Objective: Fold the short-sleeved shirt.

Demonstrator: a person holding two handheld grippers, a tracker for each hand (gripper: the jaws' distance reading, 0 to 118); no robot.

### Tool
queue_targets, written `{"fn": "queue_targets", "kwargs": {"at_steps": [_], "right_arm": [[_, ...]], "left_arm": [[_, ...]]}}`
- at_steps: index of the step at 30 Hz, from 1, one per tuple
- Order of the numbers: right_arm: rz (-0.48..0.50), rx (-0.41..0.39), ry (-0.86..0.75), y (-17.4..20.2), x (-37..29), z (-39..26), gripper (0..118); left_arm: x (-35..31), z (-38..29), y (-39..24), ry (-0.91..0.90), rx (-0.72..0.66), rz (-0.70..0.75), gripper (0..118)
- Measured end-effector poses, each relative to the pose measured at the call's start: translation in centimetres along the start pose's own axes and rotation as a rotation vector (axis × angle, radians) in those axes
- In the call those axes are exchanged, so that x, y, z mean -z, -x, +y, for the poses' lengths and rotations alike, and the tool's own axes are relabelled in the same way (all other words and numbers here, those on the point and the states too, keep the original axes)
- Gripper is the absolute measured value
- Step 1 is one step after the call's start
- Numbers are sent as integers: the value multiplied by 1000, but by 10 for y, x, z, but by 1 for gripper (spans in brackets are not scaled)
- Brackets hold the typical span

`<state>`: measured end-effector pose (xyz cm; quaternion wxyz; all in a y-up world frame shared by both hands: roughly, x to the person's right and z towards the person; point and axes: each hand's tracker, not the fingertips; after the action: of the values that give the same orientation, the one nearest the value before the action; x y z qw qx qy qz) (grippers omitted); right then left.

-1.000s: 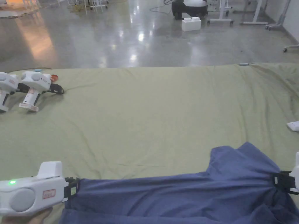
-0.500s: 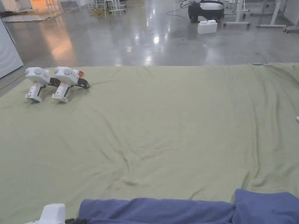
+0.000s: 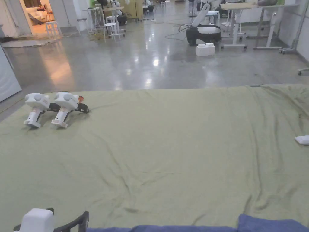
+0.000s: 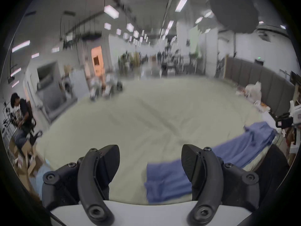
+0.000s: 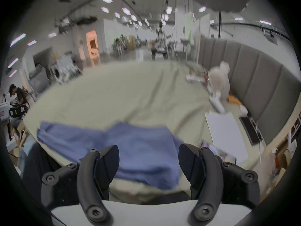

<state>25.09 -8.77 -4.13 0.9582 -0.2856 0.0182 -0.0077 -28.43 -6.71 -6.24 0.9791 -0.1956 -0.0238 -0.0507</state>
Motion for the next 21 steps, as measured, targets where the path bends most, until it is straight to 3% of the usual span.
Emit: {"fn": "queue_targets", "kwargs": {"at_steps": [5, 8, 9, 11, 13, 14, 21], "right_arm": [[39, -12, -242, 27, -22, 35, 78], [79, -5, -316, 41, -37, 49, 61], [83, -8, -332, 44, -41, 51, 51], [70, -27, -372, 52, -51, 56, 22], [70, -42, -385, 56, -55, 58, 0], [65, -51, -407, 57, -58, 57, 0], [56, -61, -415, 61, -56, 52, 0]], "left_arm": [[-43, 49, -28, -240, -33, -64, 82], [-60, 64, -39, -314, -25, -101, 72], [-62, 68, -42, -321, -27, -104, 62], [-68, 74, -51, -323, -16, -91, 22], [-72, 75, -56, -344, 16, -85, 4], [-75, 76, -57, -349, 25, -94, 0], [-75, 72, -60, -305, 10, -150, 0]]}}
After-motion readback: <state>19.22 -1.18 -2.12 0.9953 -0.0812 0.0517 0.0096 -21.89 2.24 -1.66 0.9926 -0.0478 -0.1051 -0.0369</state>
